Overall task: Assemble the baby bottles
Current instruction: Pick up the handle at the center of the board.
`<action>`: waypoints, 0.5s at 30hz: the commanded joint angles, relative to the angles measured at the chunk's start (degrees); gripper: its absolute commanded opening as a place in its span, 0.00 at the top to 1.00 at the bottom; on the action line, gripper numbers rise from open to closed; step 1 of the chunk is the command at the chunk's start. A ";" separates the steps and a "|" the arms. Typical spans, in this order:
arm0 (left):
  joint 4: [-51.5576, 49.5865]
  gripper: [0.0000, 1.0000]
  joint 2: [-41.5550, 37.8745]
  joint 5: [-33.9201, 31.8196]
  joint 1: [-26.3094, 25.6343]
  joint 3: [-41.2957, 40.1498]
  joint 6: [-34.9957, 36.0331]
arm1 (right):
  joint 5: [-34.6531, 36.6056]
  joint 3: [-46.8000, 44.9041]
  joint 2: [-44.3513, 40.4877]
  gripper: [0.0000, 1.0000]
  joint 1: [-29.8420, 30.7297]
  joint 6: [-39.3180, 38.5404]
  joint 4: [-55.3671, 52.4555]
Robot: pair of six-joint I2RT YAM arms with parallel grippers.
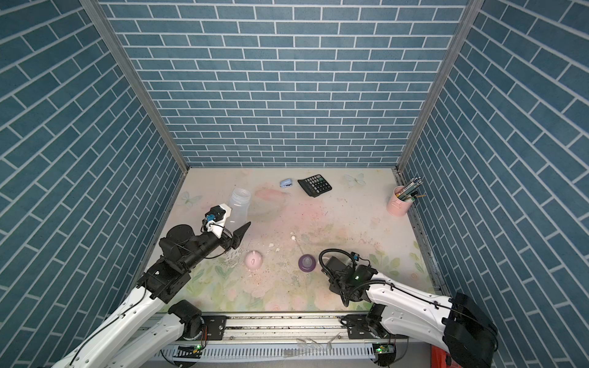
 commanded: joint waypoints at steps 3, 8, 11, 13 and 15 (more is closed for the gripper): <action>0.67 0.35 0.34 3.50 -0.21 1.45 0.56 | 5.58 7.70 -0.77 1.00 0.25 -2.19 -11.40; 1.33 0.35 1.93 10.54 -0.23 1.81 -0.24 | 11.43 16.50 -2.61 1.00 0.20 -14.07 -15.69; 1.91 0.34 3.06 16.12 -0.23 2.37 -2.12 | 14.52 22.11 -5.38 1.00 0.00 -24.97 -13.69; 3.11 0.34 3.65 18.98 -0.21 2.51 -3.61 | 16.09 25.71 -6.62 1.00 -0.45 -31.71 -11.57; 5.09 0.35 4.16 21.67 -0.23 2.21 -5.64 | 15.71 28.95 -7.16 1.00 -0.94 -40.00 -7.18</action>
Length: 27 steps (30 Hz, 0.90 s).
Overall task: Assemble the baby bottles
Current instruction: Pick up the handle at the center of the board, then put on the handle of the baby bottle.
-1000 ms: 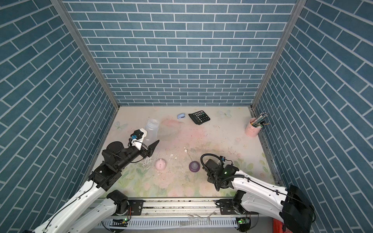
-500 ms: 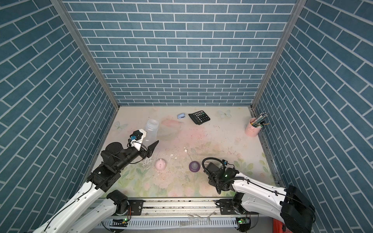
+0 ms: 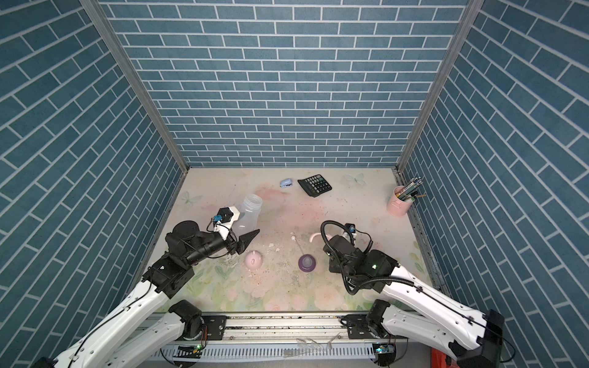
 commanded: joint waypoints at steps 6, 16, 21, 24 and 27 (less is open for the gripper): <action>10.22 0.35 3.54 20.28 -0.29 1.60 -9.72 | -2.39 7.30 -1.13 1.00 -0.56 -35.70 23.08; 25.78 0.35 7.87 36.68 -0.21 2.59 -21.51 | -19.80 14.23 6.34 1.00 -0.57 -55.88 45.65; 30.44 0.35 9.24 41.08 -0.23 3.36 -25.63 | -26.30 14.20 8.99 1.00 -0.57 -59.62 53.48; 31.37 0.35 9.79 41.68 -0.22 3.79 -26.60 | -29.22 14.02 10.26 1.00 -0.58 -61.38 55.77; 34.70 0.35 11.36 43.79 -0.32 4.43 -29.72 | -31.31 12.89 11.11 1.00 -0.57 -62.65 59.22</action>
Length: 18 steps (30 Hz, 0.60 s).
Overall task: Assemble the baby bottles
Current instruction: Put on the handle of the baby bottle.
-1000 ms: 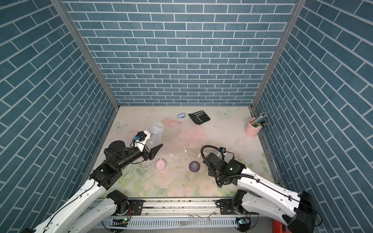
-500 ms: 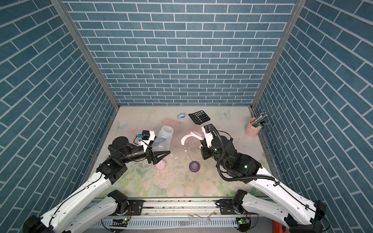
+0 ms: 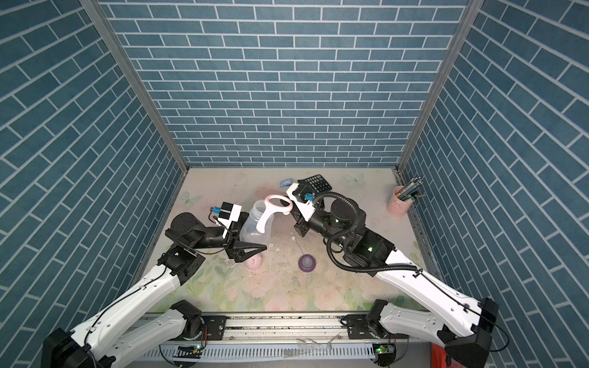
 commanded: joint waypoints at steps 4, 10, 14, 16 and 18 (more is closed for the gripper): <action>11.80 0.35 3.25 6.40 -0.74 2.04 -8.32 | -5.81 -0.22 2.00 1.00 -0.18 -6.38 8.11; 12.84 0.35 4.38 6.60 -1.30 3.41 -8.77 | -8.49 -0.31 3.15 1.00 -0.18 -7.44 10.17; 13.93 0.36 4.33 6.55 -1.53 3.51 -9.07 | -8.65 -1.42 3.56 1.00 -0.18 -7.94 11.30; 13.94 0.36 4.30 6.51 -1.67 3.72 -9.21 | -8.56 -2.17 3.71 1.00 -0.18 -7.91 12.05; 13.99 0.36 4.28 6.17 -1.66 3.60 -9.21 | -8.47 -3.08 3.65 1.00 -0.18 -7.77 13.28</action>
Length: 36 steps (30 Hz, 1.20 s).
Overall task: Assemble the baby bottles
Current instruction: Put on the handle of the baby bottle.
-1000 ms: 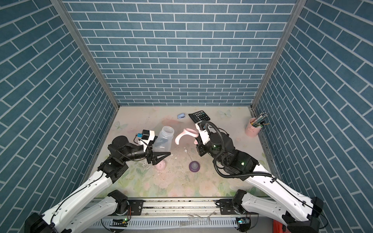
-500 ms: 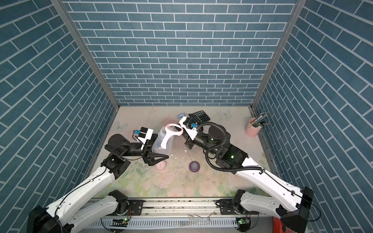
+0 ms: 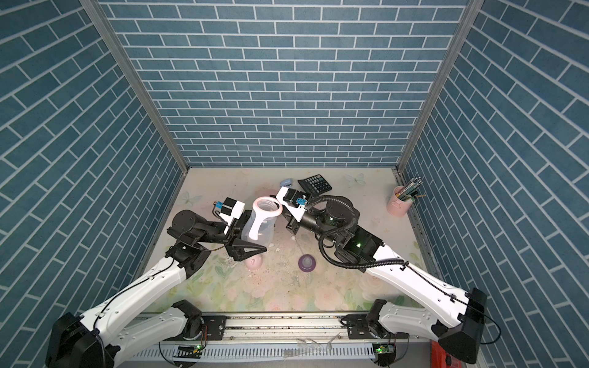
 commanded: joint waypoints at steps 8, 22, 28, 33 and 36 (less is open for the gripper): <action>3.44 0.36 0.60 -0.97 -0.47 1.97 -0.71 | -0.44 -4.98 -0.67 1.00 0.08 -4.45 6.90; 8.00 0.36 2.26 -2.82 -0.41 2.47 -4.67 | 1.86 -8.67 -0.45 1.00 1.09 -11.89 9.04; 8.39 0.36 2.88 -3.68 -0.37 2.75 -4.08 | 2.47 -9.59 -0.05 1.00 1.23 -11.77 9.34; 6.76 0.36 2.74 -4.62 -0.37 2.36 -0.25 | 2.38 -9.22 -0.64 0.70 1.23 -11.55 6.68; 3.61 0.36 2.49 -4.76 -0.42 3.26 2.68 | 2.01 -9.14 -1.12 0.53 1.23 -11.07 4.88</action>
